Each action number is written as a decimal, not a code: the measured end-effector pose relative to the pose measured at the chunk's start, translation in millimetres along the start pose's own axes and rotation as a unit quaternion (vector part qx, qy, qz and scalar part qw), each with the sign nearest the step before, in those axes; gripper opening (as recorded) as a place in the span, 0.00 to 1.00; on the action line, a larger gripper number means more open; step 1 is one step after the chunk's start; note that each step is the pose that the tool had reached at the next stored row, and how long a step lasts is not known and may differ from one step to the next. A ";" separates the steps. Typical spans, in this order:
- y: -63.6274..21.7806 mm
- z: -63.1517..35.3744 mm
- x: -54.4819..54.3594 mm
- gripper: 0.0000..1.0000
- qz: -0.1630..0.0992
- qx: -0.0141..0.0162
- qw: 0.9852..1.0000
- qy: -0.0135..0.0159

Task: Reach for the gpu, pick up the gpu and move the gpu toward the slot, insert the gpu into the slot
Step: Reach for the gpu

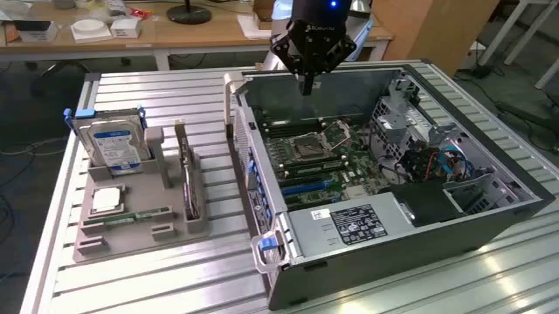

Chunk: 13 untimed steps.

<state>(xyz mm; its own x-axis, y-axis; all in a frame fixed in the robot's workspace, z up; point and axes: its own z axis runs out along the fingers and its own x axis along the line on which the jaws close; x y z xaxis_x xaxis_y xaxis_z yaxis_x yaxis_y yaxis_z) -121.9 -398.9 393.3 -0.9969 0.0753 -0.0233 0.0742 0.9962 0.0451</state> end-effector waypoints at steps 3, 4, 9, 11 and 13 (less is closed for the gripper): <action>0.0 0.0 0.0 0.10 0.000 0.000 1.000 0.000; 0.0 0.0 0.0 0.10 0.000 0.000 1.000 0.000; -0.2 -0.2 2.7 0.10 0.000 0.000 1.000 0.000; -0.5 -0.2 6.9 0.10 0.000 0.000 1.000 0.000; -0.7 -0.3 10.2 0.10 0.000 0.000 1.000 0.000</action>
<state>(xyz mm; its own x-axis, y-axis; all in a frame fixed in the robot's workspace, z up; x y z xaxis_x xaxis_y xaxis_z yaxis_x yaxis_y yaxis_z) -132.1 -398.8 393.3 -0.9969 0.0754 -0.0233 0.0743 0.9962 0.0450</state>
